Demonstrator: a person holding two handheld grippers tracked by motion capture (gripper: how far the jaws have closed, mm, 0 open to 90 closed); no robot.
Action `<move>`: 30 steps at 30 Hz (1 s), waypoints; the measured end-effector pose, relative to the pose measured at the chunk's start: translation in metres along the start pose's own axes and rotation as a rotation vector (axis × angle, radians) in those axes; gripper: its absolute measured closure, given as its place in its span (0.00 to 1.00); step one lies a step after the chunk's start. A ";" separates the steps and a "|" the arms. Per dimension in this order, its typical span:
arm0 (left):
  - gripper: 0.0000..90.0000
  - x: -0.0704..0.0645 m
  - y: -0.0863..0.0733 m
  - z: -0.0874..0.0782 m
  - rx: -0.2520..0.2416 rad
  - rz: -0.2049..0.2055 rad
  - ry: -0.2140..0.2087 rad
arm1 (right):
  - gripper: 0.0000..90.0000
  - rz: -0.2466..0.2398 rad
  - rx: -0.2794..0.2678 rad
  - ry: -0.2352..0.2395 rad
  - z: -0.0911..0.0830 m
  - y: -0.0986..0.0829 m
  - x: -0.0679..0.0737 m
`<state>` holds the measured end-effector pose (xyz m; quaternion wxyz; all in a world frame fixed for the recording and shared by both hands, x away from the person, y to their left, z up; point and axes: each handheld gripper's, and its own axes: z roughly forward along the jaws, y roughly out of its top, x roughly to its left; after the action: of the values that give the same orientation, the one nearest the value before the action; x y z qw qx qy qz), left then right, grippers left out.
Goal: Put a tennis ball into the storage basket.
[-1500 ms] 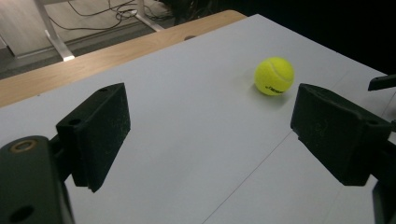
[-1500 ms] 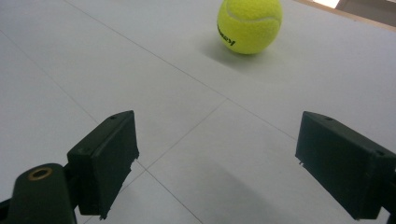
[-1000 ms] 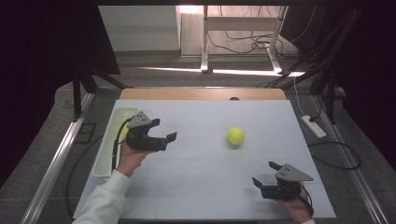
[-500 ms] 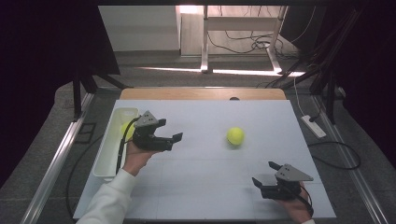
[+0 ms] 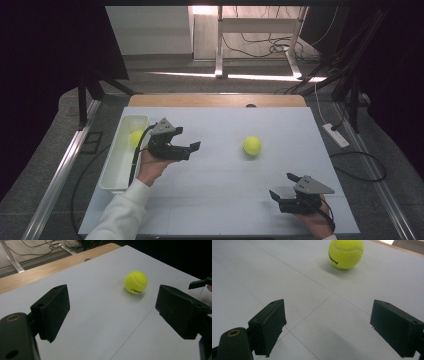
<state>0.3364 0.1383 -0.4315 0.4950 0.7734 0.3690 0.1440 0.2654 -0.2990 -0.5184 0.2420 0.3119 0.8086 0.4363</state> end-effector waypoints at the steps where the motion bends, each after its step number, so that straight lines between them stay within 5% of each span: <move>1: 0.14 0.000 0.000 0.001 0.000 0.001 0.000 | 0.14 0.000 -0.001 0.000 0.000 0.000 0.000; 30: 0.14 -0.008 0.004 0.027 0.037 0.007 -0.024 | 0.14 0.014 -0.011 0.010 0.002 0.001 0.000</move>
<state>0.3488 0.1139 -0.4401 0.4843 0.7854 0.3629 0.1297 0.2671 -0.2980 -0.5184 0.2365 0.3138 0.8053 0.4440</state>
